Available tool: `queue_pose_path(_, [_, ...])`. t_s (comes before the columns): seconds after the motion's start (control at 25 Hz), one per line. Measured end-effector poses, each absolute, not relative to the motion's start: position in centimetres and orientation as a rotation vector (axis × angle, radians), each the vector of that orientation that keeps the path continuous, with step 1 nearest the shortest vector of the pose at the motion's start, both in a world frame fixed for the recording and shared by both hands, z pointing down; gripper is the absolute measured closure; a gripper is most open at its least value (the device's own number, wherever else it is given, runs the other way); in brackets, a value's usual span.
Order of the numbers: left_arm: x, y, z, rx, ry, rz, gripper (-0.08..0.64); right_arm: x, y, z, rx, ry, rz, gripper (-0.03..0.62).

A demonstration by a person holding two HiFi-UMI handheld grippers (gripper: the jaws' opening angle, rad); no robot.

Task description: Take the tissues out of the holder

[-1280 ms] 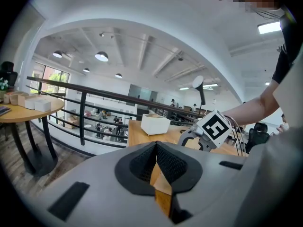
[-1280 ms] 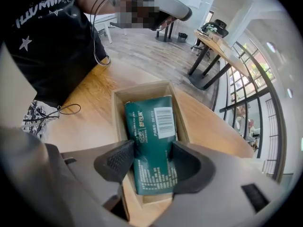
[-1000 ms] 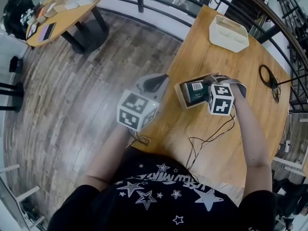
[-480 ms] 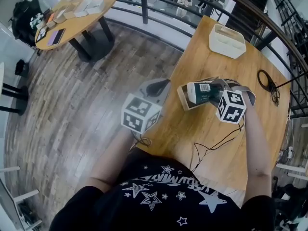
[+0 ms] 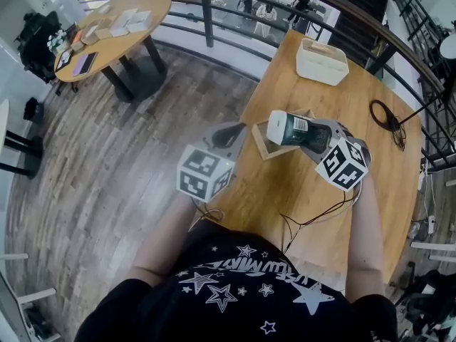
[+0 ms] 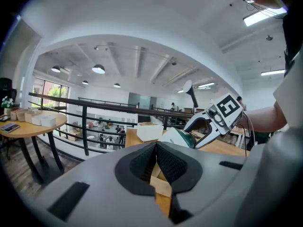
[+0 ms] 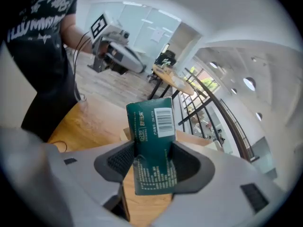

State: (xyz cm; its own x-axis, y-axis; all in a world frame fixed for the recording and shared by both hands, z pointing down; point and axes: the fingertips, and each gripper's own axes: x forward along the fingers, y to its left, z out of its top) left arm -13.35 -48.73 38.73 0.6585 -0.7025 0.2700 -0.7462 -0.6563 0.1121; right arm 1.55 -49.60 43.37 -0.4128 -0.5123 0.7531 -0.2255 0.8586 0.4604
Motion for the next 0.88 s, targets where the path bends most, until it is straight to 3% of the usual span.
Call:
queue_pose_path(0.4, [-9.5, -43.1, 38.6, 2.649, -1.249, 0.271, 0.546, 6.3, -43.5, 42.4, 0.779, -2.323, -0.12, 0.337])
queue_pose_path(0.88, [-7.5, -39.9, 39.6, 2.595, -1.273, 0.275, 0.546, 6.7, -38.8, 43.0, 0.822, -2.698, 0.322, 0.352])
